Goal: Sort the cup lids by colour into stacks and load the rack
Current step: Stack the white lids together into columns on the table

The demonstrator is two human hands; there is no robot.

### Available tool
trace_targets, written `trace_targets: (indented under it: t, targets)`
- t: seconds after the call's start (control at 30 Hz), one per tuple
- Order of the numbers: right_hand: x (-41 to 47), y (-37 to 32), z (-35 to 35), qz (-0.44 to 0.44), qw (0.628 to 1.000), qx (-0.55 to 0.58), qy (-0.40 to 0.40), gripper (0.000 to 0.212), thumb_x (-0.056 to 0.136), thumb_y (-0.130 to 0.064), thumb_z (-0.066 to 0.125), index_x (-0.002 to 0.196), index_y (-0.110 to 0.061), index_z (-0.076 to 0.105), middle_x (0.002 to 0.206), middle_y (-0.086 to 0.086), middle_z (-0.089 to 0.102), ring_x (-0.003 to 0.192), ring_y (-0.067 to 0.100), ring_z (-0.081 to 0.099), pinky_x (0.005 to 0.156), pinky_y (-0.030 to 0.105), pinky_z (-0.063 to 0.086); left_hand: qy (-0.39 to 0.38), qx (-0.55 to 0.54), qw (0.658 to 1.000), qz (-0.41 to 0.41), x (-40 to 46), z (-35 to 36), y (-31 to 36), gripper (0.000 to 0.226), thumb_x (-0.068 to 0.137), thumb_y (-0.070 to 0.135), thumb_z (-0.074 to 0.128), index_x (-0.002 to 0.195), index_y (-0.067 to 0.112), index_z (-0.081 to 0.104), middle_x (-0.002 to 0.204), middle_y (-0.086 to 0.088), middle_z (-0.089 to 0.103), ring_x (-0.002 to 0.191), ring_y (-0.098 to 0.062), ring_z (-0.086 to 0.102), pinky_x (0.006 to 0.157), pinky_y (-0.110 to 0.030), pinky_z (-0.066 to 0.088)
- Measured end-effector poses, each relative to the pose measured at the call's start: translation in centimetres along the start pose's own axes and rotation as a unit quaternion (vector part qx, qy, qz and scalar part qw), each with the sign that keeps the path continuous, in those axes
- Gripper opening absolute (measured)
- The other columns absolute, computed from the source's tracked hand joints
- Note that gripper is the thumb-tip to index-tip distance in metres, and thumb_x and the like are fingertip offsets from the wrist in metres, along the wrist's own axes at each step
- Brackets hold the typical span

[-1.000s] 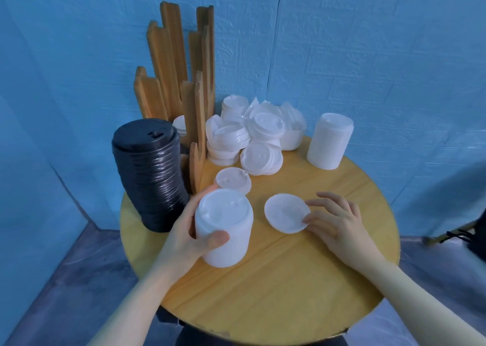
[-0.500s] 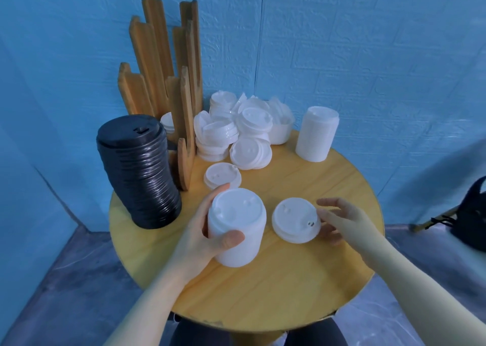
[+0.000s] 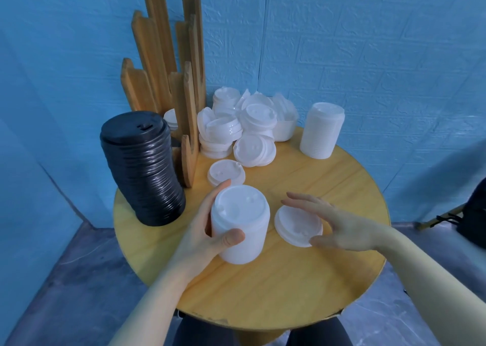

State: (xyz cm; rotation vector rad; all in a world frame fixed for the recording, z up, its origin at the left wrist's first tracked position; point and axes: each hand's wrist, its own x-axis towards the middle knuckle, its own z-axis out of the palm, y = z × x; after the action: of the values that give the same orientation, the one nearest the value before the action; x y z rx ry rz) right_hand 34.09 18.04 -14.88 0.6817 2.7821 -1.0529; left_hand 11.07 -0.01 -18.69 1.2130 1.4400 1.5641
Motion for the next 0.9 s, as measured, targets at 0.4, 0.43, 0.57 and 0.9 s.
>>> trace_targets:
  t: [0.4, 0.43, 0.57, 0.9]
  targets:
    - [1.8, -4.7, 1.1, -0.048, 0.941, 0.183, 0.279, 0.064, 0.069, -0.056, 0.08, 0.125, -0.039, 0.056, 0.127, -0.011, 0.055, 0.119, 0.0, 0.052, 0.1, 0.027, 0.044, 0.001, -0.025, 0.999, -0.021, 0.2, 0.0, -0.6, 0.117, 0.047, 0.06, 0.092, 0.147, 0.039, 0.036, 0.142, 0.022, 0.053, 0.133, -0.002, 0.048, 0.102, -0.019, 0.045]
    - [2.1, -5.7, 1.1, -0.072, 0.939, 0.211, 0.26, 0.065, 0.067, -0.054, 0.079, 0.126, -0.038, 0.056, 0.129, -0.008, 0.056, 0.121, 0.003, 0.053, 0.1, 0.029, 0.045, 0.003, -0.028, 0.999, -0.022, 0.2, 0.0, -0.7, 0.118, 0.047, 0.058, 0.093, 0.148, 0.038, 0.036, 0.142, 0.021, 0.054, 0.133, -0.003, 0.049, 0.103, -0.022, 0.046]
    - [3.7, -8.4, 1.5, -0.115, 0.955, 0.21, 0.172, 0.068, 0.068, -0.048, 0.079, 0.13, -0.037, 0.053, 0.135, -0.011, 0.053, 0.128, 0.006, 0.049, 0.103, 0.031, 0.042, 0.008, -0.033, 0.999, -0.024, 0.3, -0.1, -0.9, 0.112, 0.049, 0.045, 0.095, 0.146, 0.037, 0.039, 0.14, 0.015, 0.058, 0.132, -0.009, 0.053, 0.103, -0.031, 0.049]
    - [4.5, -9.5, 1.9, -0.097, 0.979, 0.135, 0.113, 0.064, 0.07, -0.05, 0.081, 0.129, -0.042, 0.055, 0.132, -0.024, 0.044, 0.131, 0.001, 0.037, 0.106, 0.021, 0.032, 0.01, -0.032, 0.999, -0.023, 0.3, 0.0, -0.9, 0.12, 0.047, 0.052, 0.096, 0.149, 0.037, 0.035, 0.143, 0.022, 0.053, 0.134, -0.005, 0.049, 0.102, -0.025, 0.047]
